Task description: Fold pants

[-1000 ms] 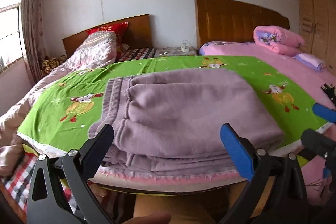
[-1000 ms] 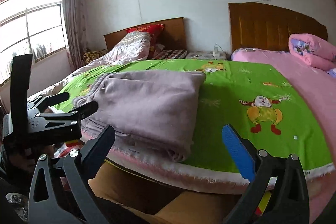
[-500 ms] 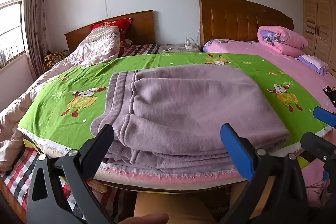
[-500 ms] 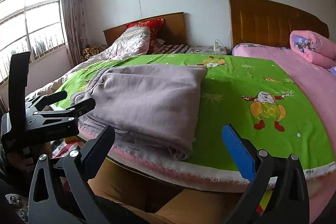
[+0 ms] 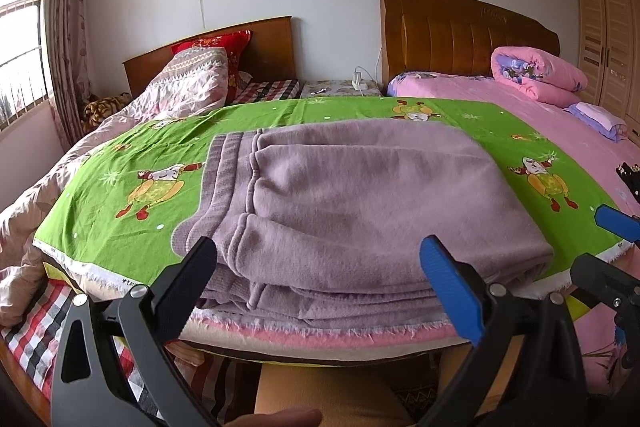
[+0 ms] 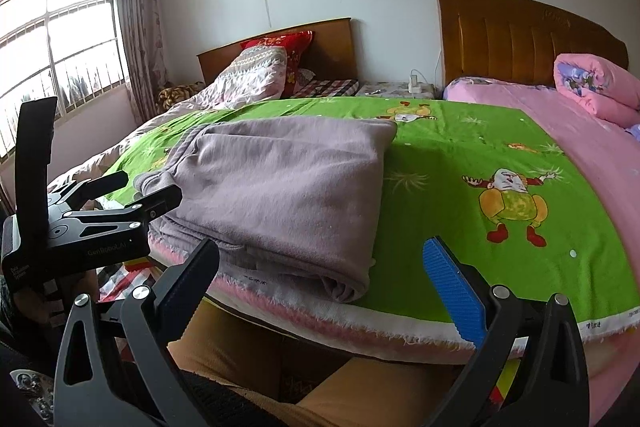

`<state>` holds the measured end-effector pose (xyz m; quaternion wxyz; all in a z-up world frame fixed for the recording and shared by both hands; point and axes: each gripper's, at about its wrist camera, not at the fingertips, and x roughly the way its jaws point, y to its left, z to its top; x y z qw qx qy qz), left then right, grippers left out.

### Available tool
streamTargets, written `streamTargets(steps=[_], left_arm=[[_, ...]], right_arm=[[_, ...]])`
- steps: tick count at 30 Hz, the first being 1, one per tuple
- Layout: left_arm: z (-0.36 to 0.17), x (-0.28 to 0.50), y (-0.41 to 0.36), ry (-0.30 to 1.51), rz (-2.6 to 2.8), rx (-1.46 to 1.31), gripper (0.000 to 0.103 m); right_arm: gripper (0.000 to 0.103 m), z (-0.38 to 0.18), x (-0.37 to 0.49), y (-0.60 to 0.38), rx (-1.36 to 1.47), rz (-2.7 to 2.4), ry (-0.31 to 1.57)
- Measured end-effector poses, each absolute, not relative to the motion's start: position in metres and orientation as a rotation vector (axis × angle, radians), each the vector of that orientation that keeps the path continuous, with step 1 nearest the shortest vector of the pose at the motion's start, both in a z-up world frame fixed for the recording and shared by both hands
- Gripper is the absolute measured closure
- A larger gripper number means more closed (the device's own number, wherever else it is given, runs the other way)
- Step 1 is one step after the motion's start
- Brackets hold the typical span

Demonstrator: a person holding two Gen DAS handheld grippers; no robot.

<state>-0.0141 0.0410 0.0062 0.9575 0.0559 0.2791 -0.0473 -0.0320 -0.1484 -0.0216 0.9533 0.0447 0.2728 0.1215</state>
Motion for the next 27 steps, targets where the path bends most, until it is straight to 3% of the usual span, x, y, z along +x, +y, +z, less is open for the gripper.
streamTargets(steps=[27], left_arm=[[0.0055, -0.0131, 0.043, 0.57, -0.094, 0.112, 0.001]], right_arm=[[0.004, -0.0221, -0.0317, -0.1479, 0.091, 0.248, 0.558]])
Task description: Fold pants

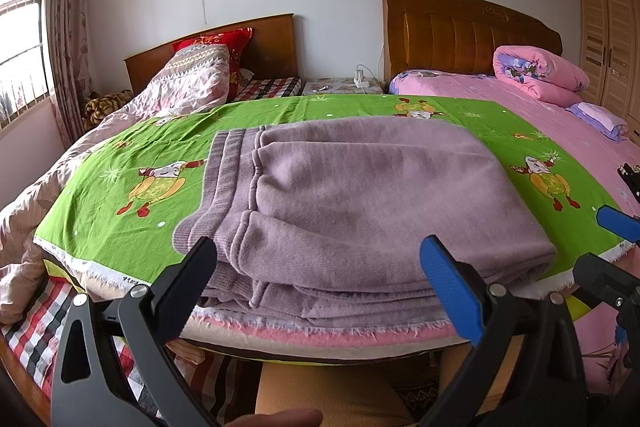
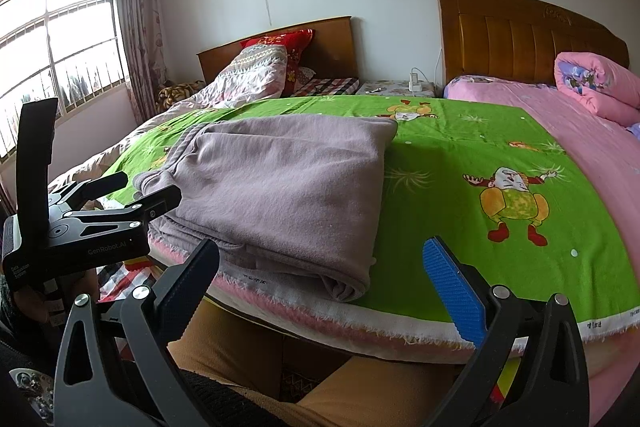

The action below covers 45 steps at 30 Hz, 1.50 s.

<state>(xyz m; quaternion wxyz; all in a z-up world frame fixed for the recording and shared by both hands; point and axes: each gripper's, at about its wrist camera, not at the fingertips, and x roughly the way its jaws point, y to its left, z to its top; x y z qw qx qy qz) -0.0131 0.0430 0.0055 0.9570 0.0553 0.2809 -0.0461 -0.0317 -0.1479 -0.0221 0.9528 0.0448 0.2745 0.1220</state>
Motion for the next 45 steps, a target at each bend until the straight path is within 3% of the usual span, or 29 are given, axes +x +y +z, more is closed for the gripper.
streamTargets(steps=[45], left_arm=[[0.0012, -0.0093, 0.0442, 0.598, -0.07, 0.118, 0.001]], right_arm=[[0.004, -0.0233, -0.0319, -0.1464, 0.097, 0.251, 0.563]])
